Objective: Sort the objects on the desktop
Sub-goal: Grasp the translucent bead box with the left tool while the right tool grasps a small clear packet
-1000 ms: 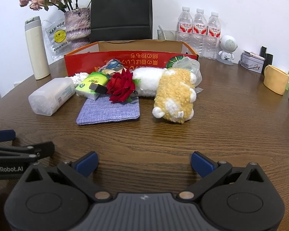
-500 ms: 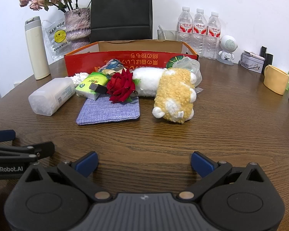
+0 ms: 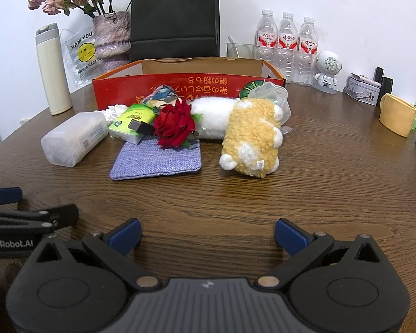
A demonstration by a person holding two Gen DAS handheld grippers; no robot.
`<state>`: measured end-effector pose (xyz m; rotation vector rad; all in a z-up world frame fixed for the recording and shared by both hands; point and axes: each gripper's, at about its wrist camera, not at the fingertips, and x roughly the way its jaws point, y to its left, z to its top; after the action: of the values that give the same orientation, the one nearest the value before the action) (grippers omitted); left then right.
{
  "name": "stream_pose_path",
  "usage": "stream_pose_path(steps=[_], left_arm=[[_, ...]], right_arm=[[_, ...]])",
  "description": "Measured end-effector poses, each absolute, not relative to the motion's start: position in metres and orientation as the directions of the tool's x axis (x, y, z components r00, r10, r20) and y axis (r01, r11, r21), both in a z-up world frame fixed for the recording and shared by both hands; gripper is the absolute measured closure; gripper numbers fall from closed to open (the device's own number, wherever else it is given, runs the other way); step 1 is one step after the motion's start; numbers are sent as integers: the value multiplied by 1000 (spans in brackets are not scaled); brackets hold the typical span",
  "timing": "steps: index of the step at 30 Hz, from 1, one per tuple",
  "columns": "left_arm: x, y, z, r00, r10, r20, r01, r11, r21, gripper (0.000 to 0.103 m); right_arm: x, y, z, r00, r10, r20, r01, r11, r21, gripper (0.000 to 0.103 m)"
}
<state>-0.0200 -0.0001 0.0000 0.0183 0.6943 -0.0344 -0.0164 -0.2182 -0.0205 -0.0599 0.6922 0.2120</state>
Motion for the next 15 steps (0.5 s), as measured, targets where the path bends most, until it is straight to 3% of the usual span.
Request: stream_pose_path(steps=[7, 12, 15], left_arm=[[-25, 2, 6, 786, -23, -618, 48, 999, 24, 0], [-62, 31, 52, 892, 13, -451, 73, 982, 173, 0], [-72, 65, 55, 875, 43, -481, 31, 989, 145, 0]], right_arm=[[-16, -218, -21, 747, 180, -639, -223, 975, 14, 0], [-19, -221, -13, 744, 222, -631, -255, 966, 39, 1], [-25, -226, 3, 733, 344, -587, -314, 936, 156, 5]])
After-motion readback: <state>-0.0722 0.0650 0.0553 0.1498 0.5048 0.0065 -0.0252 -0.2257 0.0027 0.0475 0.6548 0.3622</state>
